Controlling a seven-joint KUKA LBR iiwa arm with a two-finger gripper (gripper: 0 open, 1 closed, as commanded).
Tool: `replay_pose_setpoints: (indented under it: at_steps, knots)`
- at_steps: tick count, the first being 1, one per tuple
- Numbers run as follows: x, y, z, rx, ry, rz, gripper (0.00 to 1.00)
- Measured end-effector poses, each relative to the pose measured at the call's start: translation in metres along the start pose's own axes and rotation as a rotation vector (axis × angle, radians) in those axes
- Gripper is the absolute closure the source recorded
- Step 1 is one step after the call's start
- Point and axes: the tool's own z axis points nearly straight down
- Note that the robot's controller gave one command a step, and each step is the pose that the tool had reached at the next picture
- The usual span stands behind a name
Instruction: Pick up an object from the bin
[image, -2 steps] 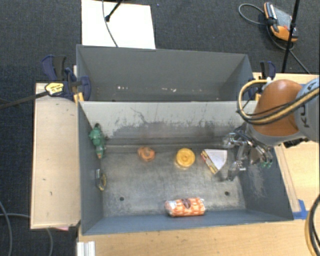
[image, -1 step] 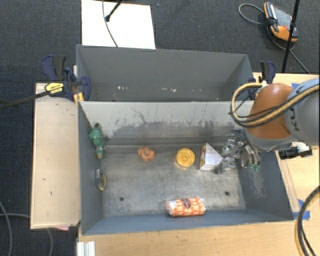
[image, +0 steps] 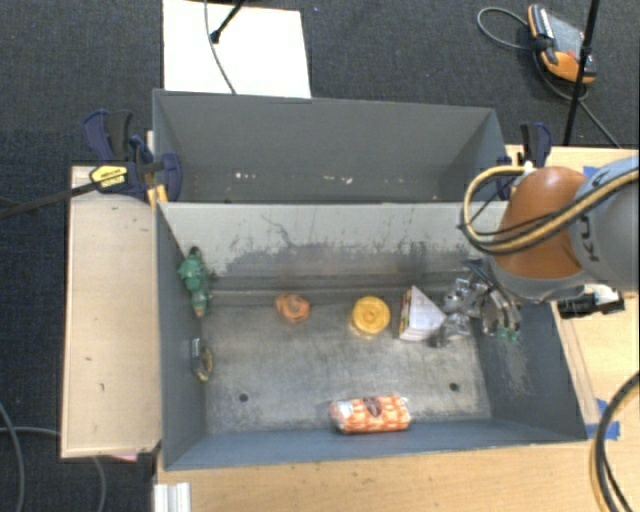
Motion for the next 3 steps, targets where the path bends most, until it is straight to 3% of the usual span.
replay_pose_setpoints:
  at_steps: [1, 2, 3]
  knots:
    - [0.000, 0.006, -0.043, -0.002, 0.011, 0.016, 1.00]
    - [-0.007, 0.005, -0.105, -0.003, 0.007, 0.015, 1.00]
    - [-0.008, 0.005, -0.119, -0.003, 0.005, 0.014, 1.00]
